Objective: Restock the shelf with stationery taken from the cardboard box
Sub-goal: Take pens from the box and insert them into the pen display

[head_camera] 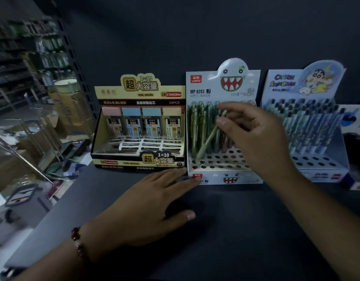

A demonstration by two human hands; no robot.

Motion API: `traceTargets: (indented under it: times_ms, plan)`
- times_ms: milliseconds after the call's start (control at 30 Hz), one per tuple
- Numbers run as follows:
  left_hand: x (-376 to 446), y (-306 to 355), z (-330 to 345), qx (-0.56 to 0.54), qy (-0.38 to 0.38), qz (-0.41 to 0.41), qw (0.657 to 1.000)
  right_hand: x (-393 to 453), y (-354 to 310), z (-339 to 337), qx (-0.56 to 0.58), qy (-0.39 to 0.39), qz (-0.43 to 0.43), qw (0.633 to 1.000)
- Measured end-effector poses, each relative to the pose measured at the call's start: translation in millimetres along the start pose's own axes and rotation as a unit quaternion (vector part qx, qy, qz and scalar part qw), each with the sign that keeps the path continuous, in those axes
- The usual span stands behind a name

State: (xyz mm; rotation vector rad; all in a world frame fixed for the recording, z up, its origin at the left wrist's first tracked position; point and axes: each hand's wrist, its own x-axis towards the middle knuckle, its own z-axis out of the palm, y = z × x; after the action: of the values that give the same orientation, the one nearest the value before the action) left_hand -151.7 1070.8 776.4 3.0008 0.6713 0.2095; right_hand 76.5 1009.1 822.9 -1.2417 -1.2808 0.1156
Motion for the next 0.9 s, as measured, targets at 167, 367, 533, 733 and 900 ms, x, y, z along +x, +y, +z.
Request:
traceTargets:
  times_ms: [167,367,533,733,900]
  plan:
    - [-0.9,4.4,-1.5,0.027,0.021,0.005,0.999,-4.1,0.0,7.0,-0.012,-0.032,0.005,0.999]
    - [0.7,4.0,-2.0,0.055,0.030,0.004,0.998,-3.6,4.0,16.9,-0.024,-0.018,0.016,0.999]
    - [-0.5,3.5,-3.2,0.028,0.038,0.016,0.999,-2.4,8.4,22.3,-0.062,-0.007,0.020,0.998]
    - [-1.0,-1.5,-1.3,0.017,0.045,0.032,0.998,-1.4,4.5,29.4,-0.127,-0.061,0.007,0.990]
    - [-2.7,-5.5,-1.5,0.001,0.054,0.038,0.998,3.4,3.1,31.3,-0.152,-0.060,0.026,0.986]
